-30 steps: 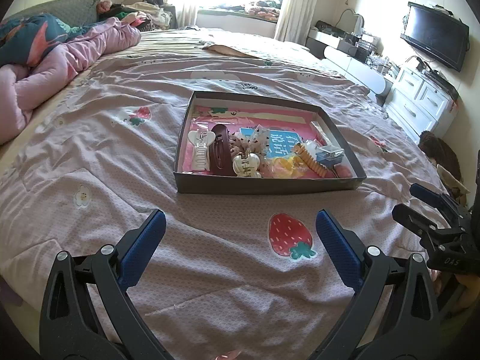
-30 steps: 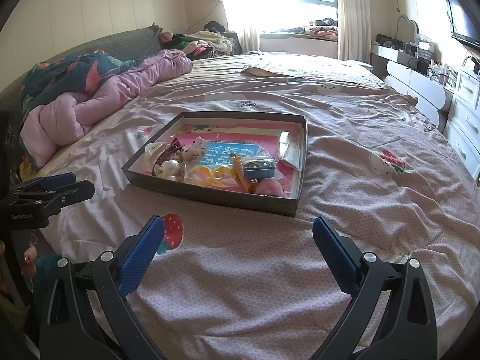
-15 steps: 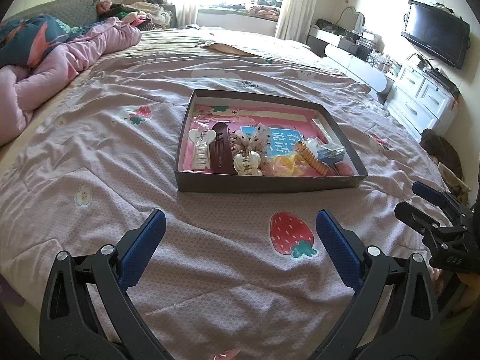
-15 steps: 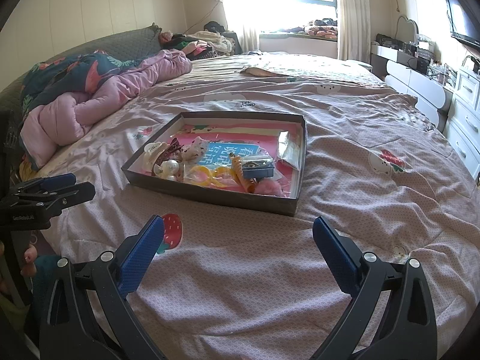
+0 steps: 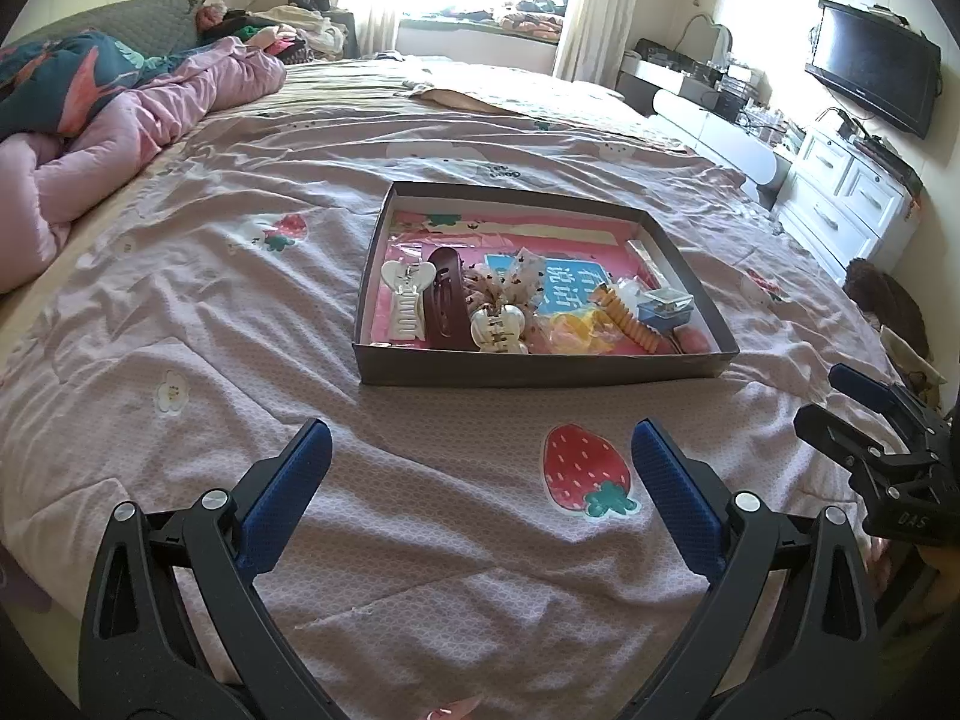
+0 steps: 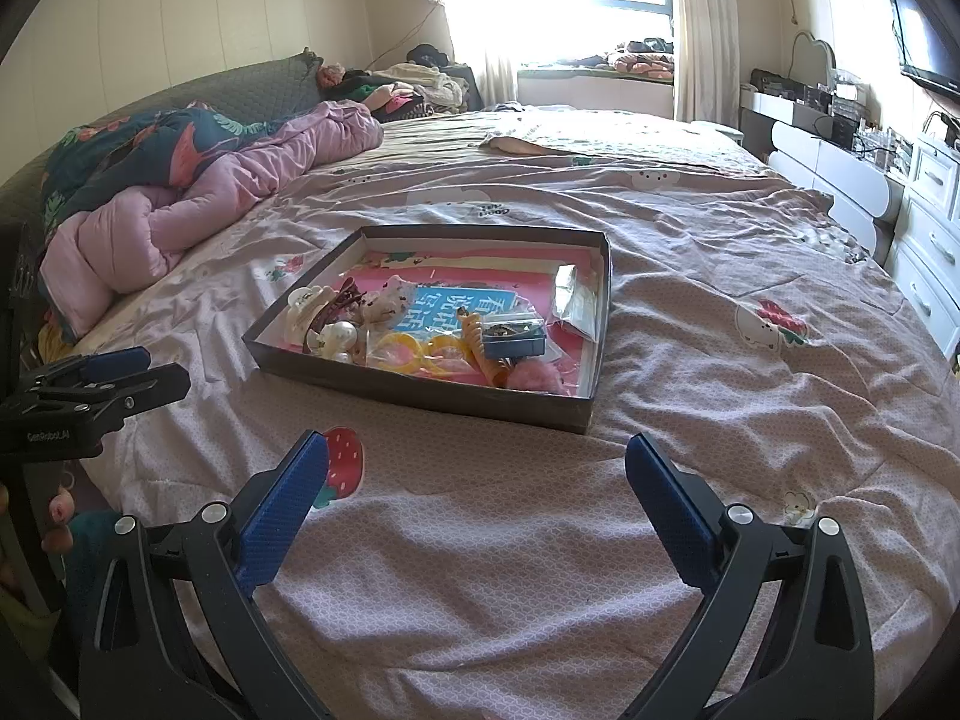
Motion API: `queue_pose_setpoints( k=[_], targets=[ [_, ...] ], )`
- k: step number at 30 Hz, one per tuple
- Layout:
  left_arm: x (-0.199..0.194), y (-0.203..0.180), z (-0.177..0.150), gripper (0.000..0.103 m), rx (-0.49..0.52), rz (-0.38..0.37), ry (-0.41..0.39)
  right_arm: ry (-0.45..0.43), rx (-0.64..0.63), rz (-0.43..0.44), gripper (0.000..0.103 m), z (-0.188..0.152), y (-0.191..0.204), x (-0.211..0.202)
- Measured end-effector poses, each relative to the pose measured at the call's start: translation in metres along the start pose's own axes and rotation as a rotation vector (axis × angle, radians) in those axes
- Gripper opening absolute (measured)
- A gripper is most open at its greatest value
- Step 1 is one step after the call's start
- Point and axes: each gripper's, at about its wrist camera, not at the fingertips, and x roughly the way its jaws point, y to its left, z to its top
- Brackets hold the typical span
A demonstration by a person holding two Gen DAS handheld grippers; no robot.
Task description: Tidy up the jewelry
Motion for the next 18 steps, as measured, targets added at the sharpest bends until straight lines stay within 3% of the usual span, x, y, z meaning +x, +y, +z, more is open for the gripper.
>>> queue_pose_setpoints(
  k=[18],
  targets=[
    [0.0022, 0.0046, 0.0004, 0.092, -0.001, 0.006, 0.007, 0.007, -0.008, -0.001, 0.096, -0.0006, -0.0006, -0.0015]
  ],
)
